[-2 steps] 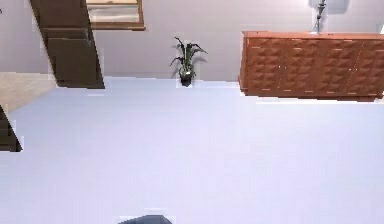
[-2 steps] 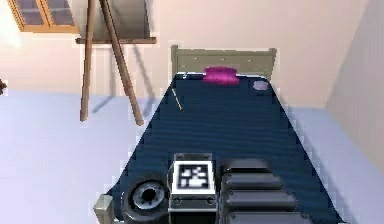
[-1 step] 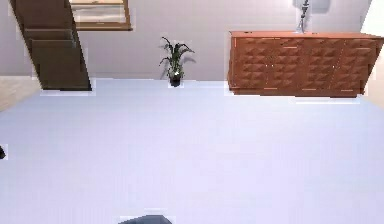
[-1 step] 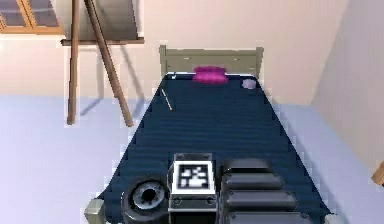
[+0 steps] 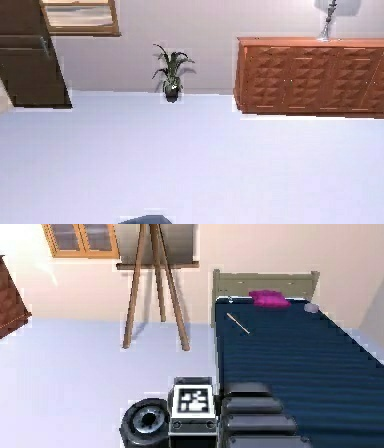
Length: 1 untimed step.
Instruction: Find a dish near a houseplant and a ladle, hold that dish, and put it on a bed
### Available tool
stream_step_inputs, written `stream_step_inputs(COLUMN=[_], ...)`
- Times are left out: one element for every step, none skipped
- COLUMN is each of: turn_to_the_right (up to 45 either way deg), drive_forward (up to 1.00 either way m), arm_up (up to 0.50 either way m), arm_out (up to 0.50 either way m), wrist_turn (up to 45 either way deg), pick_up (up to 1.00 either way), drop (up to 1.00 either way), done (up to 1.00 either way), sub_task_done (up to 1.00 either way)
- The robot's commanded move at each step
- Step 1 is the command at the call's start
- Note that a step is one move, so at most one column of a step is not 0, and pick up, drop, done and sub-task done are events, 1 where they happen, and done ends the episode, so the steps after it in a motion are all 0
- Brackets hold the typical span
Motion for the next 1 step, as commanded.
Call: stream_step_inputs(turn_to_the_right=[45.0], drive_forward=[0.00], arm_up=[0.00], arm_out=[0.00], wrist_turn=[0.0], pick_up=[0.00], drop=[0.00], done=[0.00], sub_task_done=[0.00])
